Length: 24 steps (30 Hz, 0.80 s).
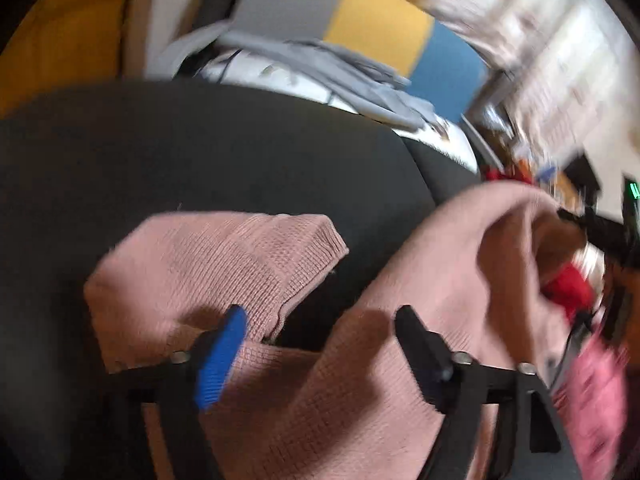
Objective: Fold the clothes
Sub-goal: 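Lower the pink sweater onto the bench with both grippers and release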
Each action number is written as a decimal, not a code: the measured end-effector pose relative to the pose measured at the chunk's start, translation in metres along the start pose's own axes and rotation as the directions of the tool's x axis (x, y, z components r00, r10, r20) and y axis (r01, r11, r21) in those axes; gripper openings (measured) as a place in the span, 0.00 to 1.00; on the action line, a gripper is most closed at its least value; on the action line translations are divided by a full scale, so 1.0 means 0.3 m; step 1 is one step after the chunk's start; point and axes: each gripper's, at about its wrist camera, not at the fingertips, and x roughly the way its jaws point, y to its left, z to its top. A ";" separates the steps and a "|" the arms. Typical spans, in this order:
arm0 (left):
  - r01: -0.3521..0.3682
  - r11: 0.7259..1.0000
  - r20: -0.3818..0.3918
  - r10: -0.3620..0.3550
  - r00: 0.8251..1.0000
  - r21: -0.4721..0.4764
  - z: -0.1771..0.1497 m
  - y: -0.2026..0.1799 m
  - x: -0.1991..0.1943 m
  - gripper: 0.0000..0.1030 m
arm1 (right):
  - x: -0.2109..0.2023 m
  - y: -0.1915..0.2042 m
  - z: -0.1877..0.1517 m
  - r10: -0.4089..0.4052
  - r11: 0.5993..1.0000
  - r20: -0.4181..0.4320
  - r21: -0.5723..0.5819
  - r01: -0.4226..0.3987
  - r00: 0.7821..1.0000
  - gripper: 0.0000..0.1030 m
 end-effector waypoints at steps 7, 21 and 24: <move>-0.106 0.964 -0.017 0.114 0.993 0.245 -0.042 -0.125 0.126 0.81 | 0.091 -0.190 -0.164 0.010 0.995 -0.124 0.096 0.002 0.992 0.05; -0.126 0.986 0.476 0.058 0.878 0.111 0.401 -0.175 -0.444 0.00 | -0.272 0.005 0.084 0.119 0.991 0.137 -0.082 -0.108 0.983 0.05; -0.157 0.979 0.474 0.076 0.877 0.134 0.509 -0.156 -0.433 0.00 | -0.294 0.064 0.162 0.143 0.988 0.183 -0.092 -0.128 0.973 0.05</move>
